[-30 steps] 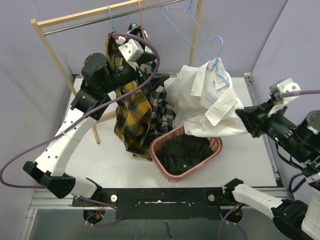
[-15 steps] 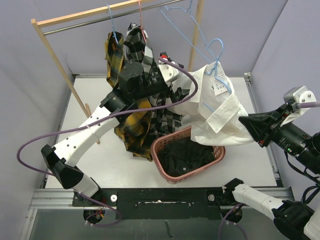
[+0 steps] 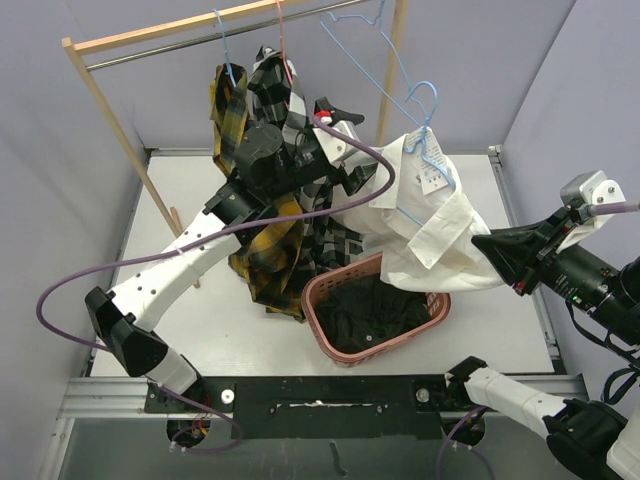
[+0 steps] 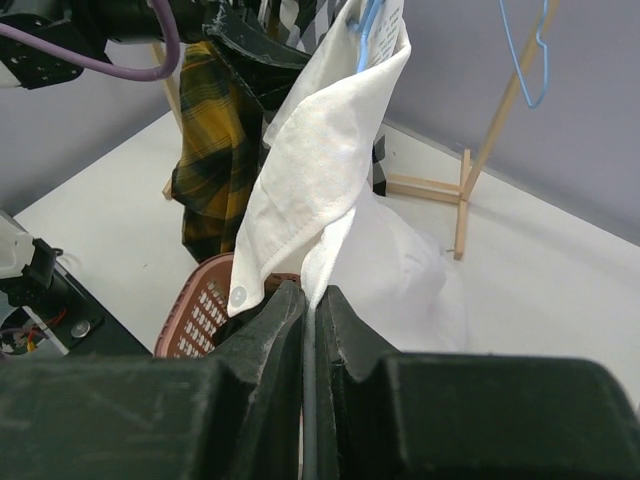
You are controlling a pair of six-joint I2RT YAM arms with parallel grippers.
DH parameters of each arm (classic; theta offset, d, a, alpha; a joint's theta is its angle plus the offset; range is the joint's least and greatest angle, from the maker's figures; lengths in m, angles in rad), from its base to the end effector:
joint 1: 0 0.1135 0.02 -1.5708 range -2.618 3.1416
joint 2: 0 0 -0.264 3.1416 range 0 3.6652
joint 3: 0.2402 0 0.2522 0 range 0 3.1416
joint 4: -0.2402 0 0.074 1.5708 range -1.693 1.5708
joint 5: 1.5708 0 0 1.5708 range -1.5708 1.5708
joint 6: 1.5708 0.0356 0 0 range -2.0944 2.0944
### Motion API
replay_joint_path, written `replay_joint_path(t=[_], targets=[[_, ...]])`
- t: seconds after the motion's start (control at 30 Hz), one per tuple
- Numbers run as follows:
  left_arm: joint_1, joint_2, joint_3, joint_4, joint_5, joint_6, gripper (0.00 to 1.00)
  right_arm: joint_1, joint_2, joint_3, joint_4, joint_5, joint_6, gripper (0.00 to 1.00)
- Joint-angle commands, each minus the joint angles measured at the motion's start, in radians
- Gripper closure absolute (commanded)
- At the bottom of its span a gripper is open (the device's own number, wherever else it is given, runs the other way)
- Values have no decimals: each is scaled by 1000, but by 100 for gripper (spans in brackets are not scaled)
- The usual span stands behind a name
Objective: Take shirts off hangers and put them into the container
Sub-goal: Remove the shirt from the hanger.
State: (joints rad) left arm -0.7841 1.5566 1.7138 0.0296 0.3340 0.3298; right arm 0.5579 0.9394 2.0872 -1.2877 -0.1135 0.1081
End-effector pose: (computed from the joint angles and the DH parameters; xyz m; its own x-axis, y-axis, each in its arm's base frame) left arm 0.2428 -0.2586 0.4951 0.4143 0.0189 -0.9099 0.8044 0.4601 0.3758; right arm 0.0134 0.0131 0.5593 -0.1846 0.0112 -0.9827 -0.6047 0.7869 0.1225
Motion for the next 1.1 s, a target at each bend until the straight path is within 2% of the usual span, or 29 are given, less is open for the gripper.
replay_joint_path(t=[0.0, 0.13, 0.23, 0.3, 0.47, 0.6, 0.7, 0.73, 0.9, 0.97, 1.07], targets=[[4, 41, -30, 128, 46, 9, 17, 6, 1, 25, 102, -63, 15, 100], [5, 49, -75, 190, 79, -1, 21, 8, -3, 13, 117, -81, 21, 100], [6, 45, -130, 260, 88, -10, 28, 7, -2, 3, 125, -85, 22, 100], [8, 42, -159, 298, 97, -14, 37, 8, 3, 2, 126, -82, 23, 100], [14, 45, -187, 344, 107, -25, 68, 8, 7, -11, 131, -63, 20, 100], [19, 33, -189, 331, 49, -2, 100, 8, 11, -31, 126, 22, 11, 100], [16, 28, -137, 220, -80, 34, 100, 8, 34, -36, 107, 177, 3, 98], [12, 30, -110, 180, -134, 52, 100, 7, 47, -39, 105, 231, -5, 93], [-34, 78, 49, 52, -459, 196, 100, 5, 133, -8, 143, 433, -45, 40], [-43, 128, 155, -3, -551, 240, 100, 7, 161, 15, 185, 465, -61, 34], [-55, 196, 297, -65, -628, 294, 100, 6, 169, 32, 262, 519, -88, 31]])
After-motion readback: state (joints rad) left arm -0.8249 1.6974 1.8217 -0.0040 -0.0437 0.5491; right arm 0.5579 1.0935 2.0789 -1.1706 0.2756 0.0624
